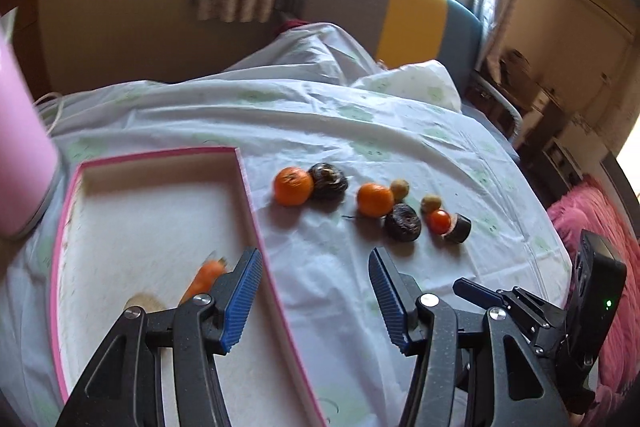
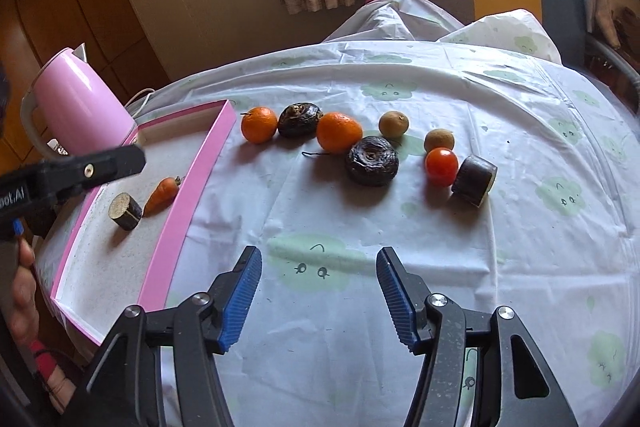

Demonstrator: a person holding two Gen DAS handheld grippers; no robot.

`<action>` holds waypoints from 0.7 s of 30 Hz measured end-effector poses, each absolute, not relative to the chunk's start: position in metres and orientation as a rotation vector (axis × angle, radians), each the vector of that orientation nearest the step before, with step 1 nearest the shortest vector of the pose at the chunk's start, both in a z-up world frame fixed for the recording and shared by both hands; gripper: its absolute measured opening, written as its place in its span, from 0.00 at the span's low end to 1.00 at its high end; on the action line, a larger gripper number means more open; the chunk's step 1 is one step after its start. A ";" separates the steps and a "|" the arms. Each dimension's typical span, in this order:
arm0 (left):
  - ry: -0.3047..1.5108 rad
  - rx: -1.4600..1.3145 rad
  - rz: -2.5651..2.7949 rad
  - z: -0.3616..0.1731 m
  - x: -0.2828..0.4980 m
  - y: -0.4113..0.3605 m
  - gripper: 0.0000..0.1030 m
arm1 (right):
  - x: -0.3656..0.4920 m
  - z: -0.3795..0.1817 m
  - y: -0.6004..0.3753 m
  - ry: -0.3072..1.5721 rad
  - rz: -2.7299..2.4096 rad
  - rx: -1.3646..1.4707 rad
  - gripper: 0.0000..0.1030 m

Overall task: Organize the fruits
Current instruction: 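Reach to the mandarin and grasp it with the left gripper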

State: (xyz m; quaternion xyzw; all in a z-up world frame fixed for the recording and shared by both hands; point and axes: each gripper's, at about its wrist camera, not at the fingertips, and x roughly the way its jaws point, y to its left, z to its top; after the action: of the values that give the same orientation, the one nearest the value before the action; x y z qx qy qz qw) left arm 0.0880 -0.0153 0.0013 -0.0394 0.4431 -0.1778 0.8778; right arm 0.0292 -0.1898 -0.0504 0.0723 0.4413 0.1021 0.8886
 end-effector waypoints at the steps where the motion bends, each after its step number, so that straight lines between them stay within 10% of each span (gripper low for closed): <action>1: 0.931 -0.073 -0.382 0.001 0.095 -0.020 0.55 | 0.029 -0.050 -0.191 0.913 0.210 0.151 0.59; 21: 1.039 0.093 -0.347 -0.041 0.188 -0.061 0.51 | 0.035 -0.058 -0.218 0.920 0.174 0.188 0.63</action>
State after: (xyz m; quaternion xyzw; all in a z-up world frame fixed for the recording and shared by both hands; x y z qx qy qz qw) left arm 0.1884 -0.0606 -0.0410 0.0440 0.4939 -0.1648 0.8526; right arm 0.0350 -0.2180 -0.0577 0.0907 0.4425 0.0836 0.8882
